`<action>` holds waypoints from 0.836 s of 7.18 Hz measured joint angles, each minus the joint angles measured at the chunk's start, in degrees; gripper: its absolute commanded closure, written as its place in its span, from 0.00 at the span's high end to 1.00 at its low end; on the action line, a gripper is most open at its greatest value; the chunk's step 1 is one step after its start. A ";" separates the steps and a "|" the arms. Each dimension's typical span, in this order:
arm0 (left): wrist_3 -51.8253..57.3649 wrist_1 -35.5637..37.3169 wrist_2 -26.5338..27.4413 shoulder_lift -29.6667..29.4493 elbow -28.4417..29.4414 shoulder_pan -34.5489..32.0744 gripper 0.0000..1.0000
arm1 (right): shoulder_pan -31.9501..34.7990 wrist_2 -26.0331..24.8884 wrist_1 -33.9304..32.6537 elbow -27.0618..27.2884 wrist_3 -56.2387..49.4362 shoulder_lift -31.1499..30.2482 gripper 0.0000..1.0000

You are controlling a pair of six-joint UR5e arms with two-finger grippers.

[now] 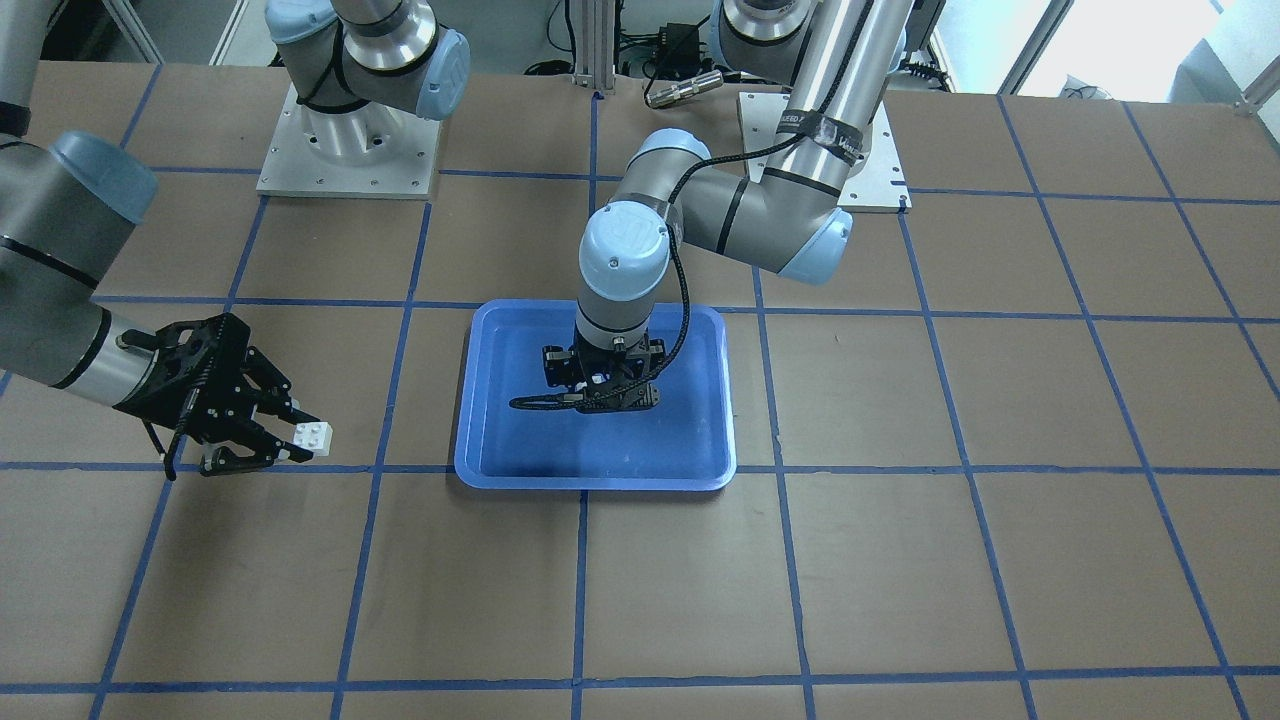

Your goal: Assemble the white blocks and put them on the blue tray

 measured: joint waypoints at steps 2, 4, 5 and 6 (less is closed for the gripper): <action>2.32 -0.49 -3.10 1.42 -0.11 4.45 0.55 | 4.80 0.15 0.27 0.88 4.43 -1.30 0.10; 7.56 -0.41 -7.69 2.87 -2.69 9.33 0.08 | 8.33 0.32 -2.27 3.37 8.79 -2.00 0.10; 9.91 0.58 -10.20 3.27 -4.46 10.65 0.01 | 11.25 0.11 -7.19 5.31 13.29 -1.97 0.10; 11.06 1.57 -11.63 3.47 -5.79 11.32 0.00 | 13.77 -0.30 -12.45 7.90 17.38 -1.77 0.10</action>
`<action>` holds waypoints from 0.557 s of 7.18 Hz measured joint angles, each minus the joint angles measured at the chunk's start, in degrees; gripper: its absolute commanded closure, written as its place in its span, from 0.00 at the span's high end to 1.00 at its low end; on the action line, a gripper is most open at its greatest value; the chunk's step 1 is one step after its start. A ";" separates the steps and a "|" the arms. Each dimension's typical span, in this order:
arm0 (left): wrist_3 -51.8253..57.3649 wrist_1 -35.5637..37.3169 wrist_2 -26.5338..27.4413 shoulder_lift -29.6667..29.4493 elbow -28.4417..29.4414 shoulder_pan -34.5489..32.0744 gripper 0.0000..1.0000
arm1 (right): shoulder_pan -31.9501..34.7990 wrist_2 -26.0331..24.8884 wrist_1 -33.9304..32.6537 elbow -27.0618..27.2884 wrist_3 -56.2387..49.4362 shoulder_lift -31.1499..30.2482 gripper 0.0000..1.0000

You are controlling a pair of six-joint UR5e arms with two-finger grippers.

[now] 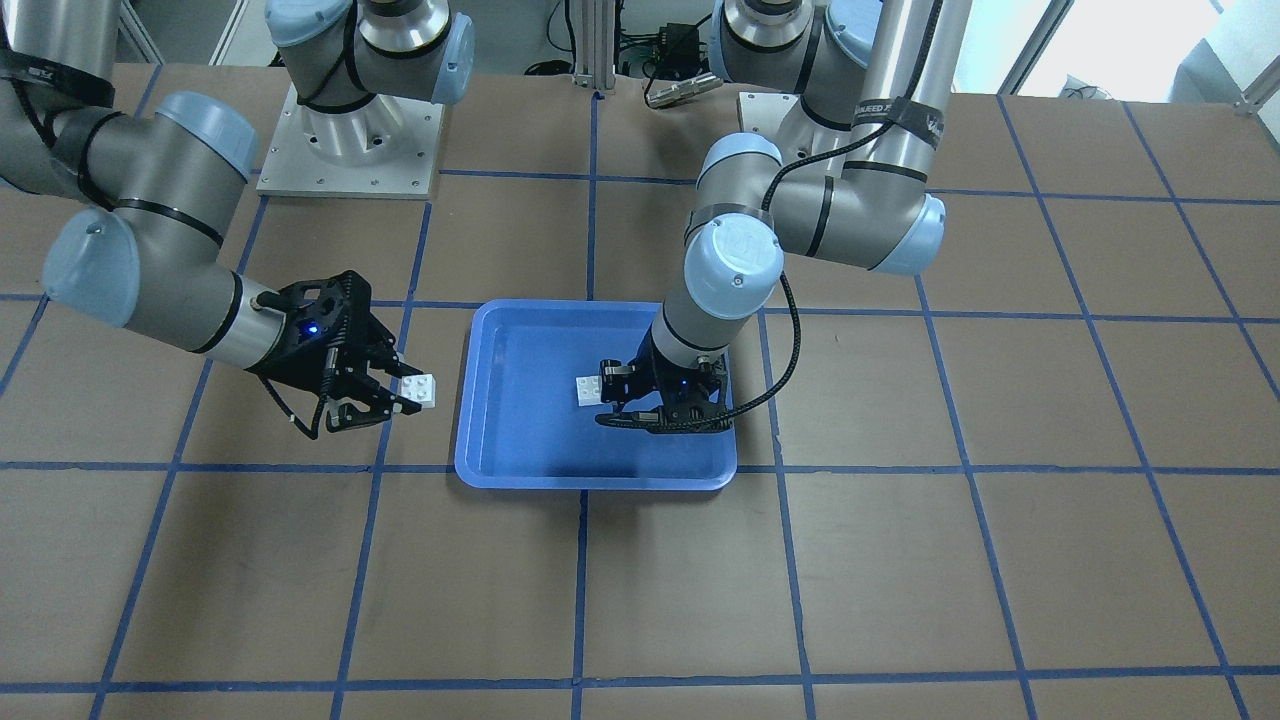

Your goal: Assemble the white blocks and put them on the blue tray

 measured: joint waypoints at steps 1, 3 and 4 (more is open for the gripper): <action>-0.46 0.44 -0.72 -0.02 -0.84 -0.02 0.00 | 1.53 -0.07 -5.12 3.32 2.92 0.10 0.10; -2.52 1.11 -3.00 -0.39 -1.97 -0.23 0.00 | 3.57 0.30 -13.22 7.29 6.90 0.74 0.10; -3.64 1.83 -3.72 -0.72 -2.10 -0.31 0.00 | 4.80 0.40 -15.42 7.82 7.84 1.49 0.10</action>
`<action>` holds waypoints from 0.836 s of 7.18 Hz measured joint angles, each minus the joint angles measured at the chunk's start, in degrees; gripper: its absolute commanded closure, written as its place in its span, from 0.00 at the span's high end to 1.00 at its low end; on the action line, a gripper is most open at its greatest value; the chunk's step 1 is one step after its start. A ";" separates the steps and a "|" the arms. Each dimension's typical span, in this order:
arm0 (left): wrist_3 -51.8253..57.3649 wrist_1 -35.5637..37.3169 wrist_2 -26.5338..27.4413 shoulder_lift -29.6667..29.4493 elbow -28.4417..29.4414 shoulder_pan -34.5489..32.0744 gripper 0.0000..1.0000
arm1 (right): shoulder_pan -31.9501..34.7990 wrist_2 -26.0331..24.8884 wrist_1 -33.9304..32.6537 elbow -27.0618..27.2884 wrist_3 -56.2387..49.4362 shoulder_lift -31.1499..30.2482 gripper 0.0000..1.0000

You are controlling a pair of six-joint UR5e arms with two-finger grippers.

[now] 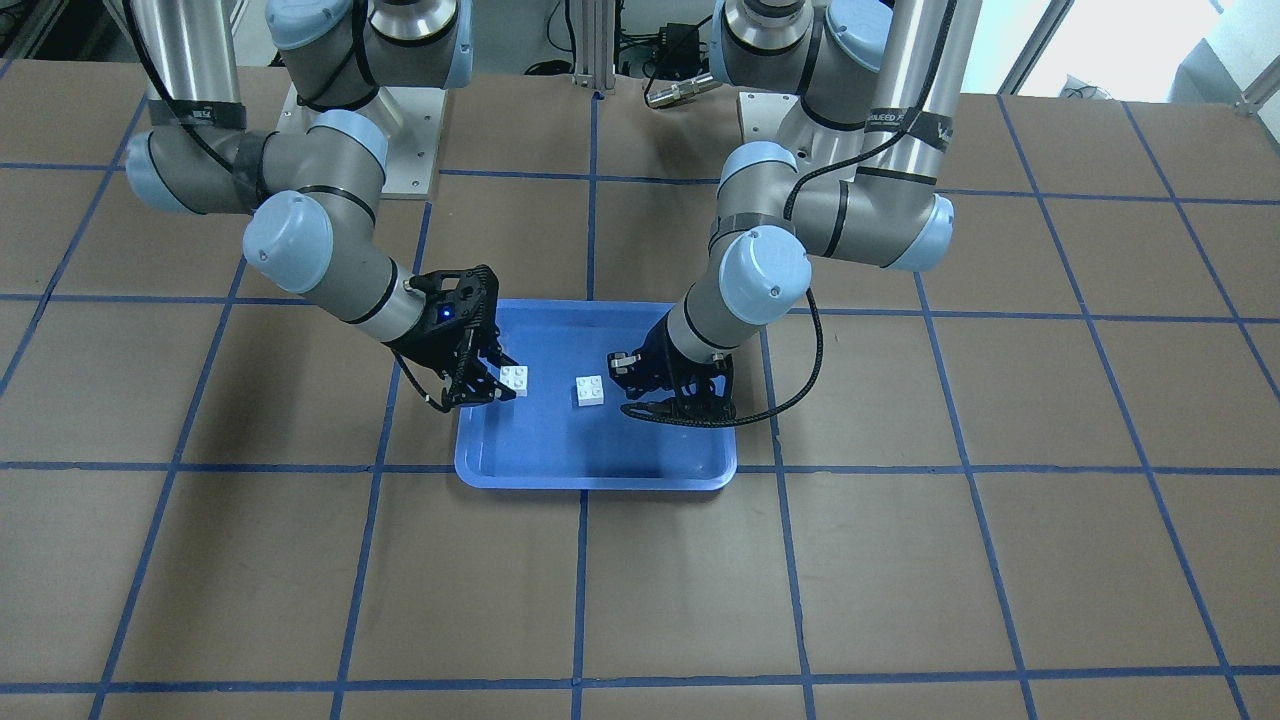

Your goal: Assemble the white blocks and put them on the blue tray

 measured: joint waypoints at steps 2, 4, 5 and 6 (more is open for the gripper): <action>-1.30 1.34 -0.45 -0.75 -0.02 -0.72 0.00 | 2.18 0.27 -4.18 0.26 1.11 2.17 0.05; -1.59 2.20 -0.55 -1.01 0.05 -1.38 0.00 | 3.87 0.38 -9.25 0.19 2.98 4.80 0.05; -1.73 2.75 -0.60 -1.13 0.08 -1.48 0.00 | 4.50 0.36 -11.01 0.19 3.59 5.99 0.05; -1.96 3.10 -0.63 -1.18 0.10 -1.53 0.00 | 5.00 0.35 -11.94 0.18 3.85 6.70 0.06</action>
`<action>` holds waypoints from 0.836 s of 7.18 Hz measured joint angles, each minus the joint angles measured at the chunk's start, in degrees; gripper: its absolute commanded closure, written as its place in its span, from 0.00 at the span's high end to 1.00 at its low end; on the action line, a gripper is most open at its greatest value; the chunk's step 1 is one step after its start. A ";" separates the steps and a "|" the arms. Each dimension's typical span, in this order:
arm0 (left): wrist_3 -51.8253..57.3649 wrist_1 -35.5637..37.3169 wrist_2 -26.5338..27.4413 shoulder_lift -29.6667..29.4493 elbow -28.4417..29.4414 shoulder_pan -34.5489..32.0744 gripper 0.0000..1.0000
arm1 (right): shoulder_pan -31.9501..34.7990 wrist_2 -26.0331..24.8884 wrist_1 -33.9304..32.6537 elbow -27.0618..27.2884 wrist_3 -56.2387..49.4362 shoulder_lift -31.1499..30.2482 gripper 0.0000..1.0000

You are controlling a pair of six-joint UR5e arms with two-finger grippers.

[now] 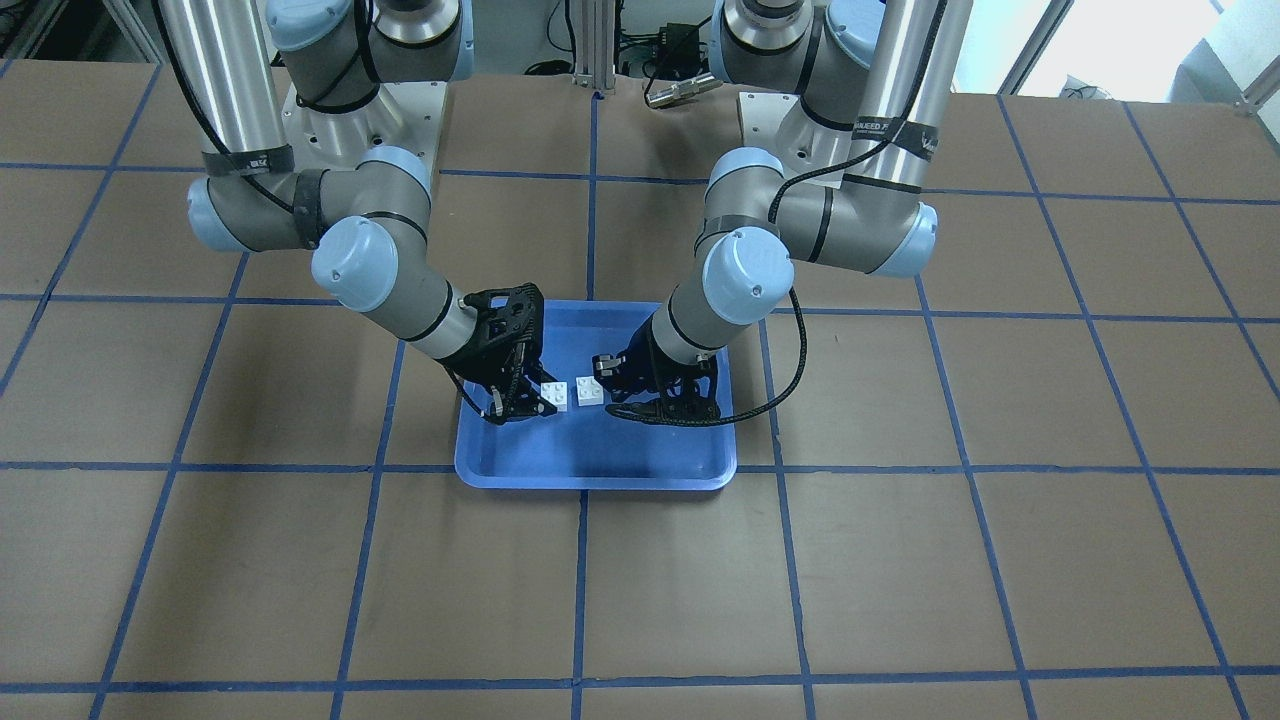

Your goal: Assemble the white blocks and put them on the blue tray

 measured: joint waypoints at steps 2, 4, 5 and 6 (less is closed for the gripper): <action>-0.13 0.29 0.04 0.00 0.05 -0.04 0.00 | 0.33 -0.01 -0.78 -0.02 0.18 0.42 0.07; 0.00 0.34 0.07 0.00 0.12 -0.05 0.00 | 0.74 -0.03 -0.90 0.09 0.24 0.47 0.08; 0.06 0.35 0.07 0.00 0.20 -0.05 0.00 | 1.30 -0.11 -0.93 0.20 0.28 0.51 0.08; 0.11 0.35 0.07 0.01 0.24 -0.05 0.00 | 1.61 -0.18 -0.91 0.26 0.38 0.46 0.08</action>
